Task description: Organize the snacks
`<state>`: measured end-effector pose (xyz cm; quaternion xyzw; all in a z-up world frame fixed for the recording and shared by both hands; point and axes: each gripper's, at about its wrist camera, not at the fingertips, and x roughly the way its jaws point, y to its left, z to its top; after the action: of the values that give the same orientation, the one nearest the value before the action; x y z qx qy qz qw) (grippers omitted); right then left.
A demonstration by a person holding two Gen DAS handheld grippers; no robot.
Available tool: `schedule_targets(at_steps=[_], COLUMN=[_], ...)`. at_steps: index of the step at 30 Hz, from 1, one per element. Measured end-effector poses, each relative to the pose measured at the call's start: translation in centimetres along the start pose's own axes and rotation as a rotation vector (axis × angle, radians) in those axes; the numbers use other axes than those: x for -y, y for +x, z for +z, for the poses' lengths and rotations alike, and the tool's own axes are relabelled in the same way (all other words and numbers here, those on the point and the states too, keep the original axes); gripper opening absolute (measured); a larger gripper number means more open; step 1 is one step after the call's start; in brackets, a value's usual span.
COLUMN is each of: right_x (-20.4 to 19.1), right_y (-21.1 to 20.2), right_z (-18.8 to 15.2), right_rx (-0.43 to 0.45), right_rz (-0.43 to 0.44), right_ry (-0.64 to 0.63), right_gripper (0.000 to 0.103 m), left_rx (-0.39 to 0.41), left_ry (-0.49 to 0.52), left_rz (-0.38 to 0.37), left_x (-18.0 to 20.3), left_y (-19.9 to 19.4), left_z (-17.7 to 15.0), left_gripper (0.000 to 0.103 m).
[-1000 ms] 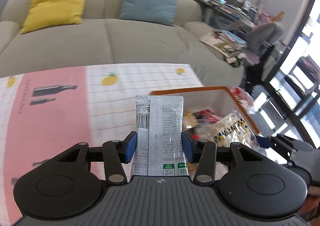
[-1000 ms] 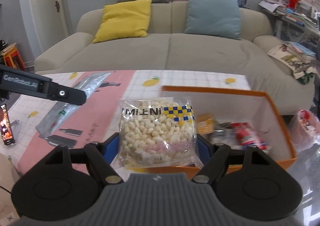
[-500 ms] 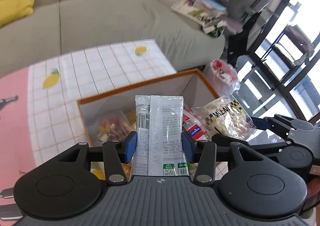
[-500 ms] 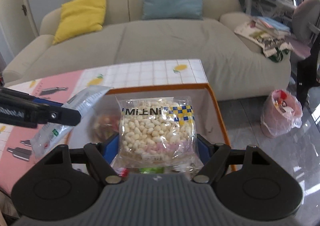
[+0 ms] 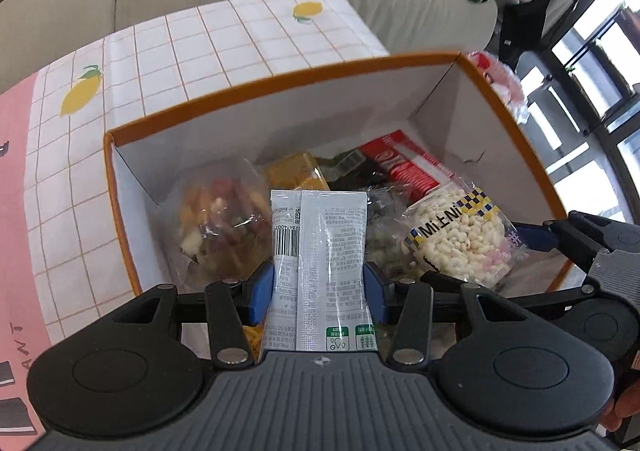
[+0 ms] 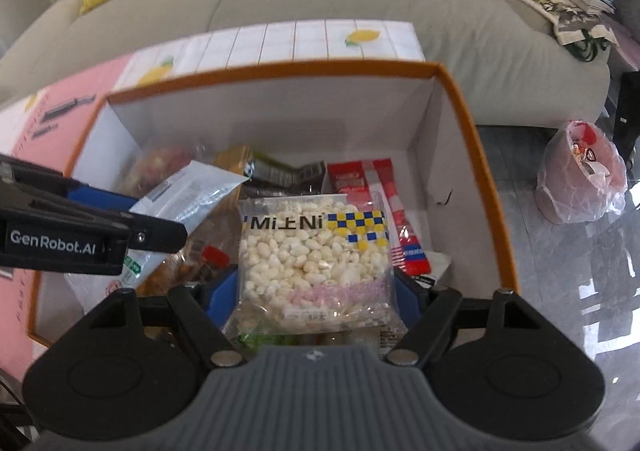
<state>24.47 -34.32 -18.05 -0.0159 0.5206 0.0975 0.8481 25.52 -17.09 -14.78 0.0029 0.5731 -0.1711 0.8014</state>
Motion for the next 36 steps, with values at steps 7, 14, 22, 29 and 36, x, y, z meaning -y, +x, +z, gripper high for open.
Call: schedule_targets(at_steps=[7,14,22,29,36], right_x=[-0.8,-1.7,-2.0,-3.6,-7.0], right_y=[1.6,1.1,-1.7,-7.4,-16.0], right_z=[0.0,-0.3,0.4,0.9,-0.5], right_rx=[-0.038,-0.048,-0.038,0.024,0.207], right_rz=[-0.017,-0.031,-0.043,-0.066,-0.096], right_ry=[-0.048,-0.096,-0.078,-0.054,-0.049], right_gripper=[0.077,0.091,0.097,0.097,0.099], left_rx=[-0.056,-0.078,-0.003,0.16,0.336], left_ry=[0.029,0.019,0.086,0.15,0.204], left_rz=[0.039,0.021,0.036,0.065,0.09], left_x=[0.8,0.6,0.7,-0.1,-1.0], left_y=[0.9,0.7,-4.7,-12.8,-21.1], left_z=[0.3,0.4,0.2,-1.1,-5.6], left_gripper=[0.057,0.079,0.08,0.08,0.08])
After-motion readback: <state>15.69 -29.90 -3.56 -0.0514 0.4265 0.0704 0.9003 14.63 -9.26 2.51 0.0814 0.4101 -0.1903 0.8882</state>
